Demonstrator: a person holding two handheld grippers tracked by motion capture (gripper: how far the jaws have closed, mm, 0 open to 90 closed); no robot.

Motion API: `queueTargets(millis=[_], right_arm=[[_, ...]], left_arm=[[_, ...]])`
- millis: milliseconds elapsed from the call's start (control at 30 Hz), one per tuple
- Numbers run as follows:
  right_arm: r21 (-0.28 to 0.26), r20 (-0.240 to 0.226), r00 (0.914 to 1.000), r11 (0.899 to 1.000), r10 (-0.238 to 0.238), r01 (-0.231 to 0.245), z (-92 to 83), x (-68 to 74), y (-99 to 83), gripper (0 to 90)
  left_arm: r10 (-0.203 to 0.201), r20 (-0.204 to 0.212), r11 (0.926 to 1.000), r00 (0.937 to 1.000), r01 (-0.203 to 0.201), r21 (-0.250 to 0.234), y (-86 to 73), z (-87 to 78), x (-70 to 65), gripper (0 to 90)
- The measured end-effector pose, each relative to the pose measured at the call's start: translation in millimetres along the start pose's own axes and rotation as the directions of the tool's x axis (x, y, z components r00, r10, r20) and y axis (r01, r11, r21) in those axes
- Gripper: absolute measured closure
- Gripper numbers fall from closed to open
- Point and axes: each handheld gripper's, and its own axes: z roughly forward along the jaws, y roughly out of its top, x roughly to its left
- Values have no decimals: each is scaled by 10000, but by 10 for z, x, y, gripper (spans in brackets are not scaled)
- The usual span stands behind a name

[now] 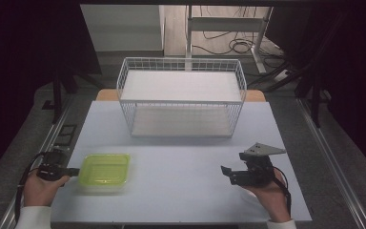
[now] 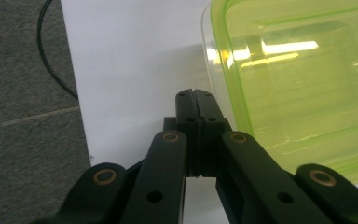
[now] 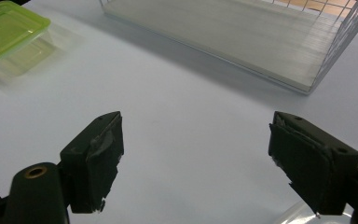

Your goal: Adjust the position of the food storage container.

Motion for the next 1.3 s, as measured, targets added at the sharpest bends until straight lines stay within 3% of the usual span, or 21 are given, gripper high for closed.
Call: queueTargets(millis=[333,567,1067,1300], right_arm=[[56,70,10000,10000,3,-4,3,12,0,176],[63,100,9999,10000,-18,17,-7,25,5,176],[-2,136,9999,10000,30,-30,-34,46,28,175],[-39,163,9998,10000,69,-68,-45,64,42,176]], left_arm=[[-24,277,10000,9996,24,-24,-4,10,-9,900],[171,621,9998,9979,-175,63,12,45,-86,900],[711,1315,9970,9888,-743,194,85,148,-360,900],[975,1797,9946,9789,-1021,167,186,244,-591,900]])
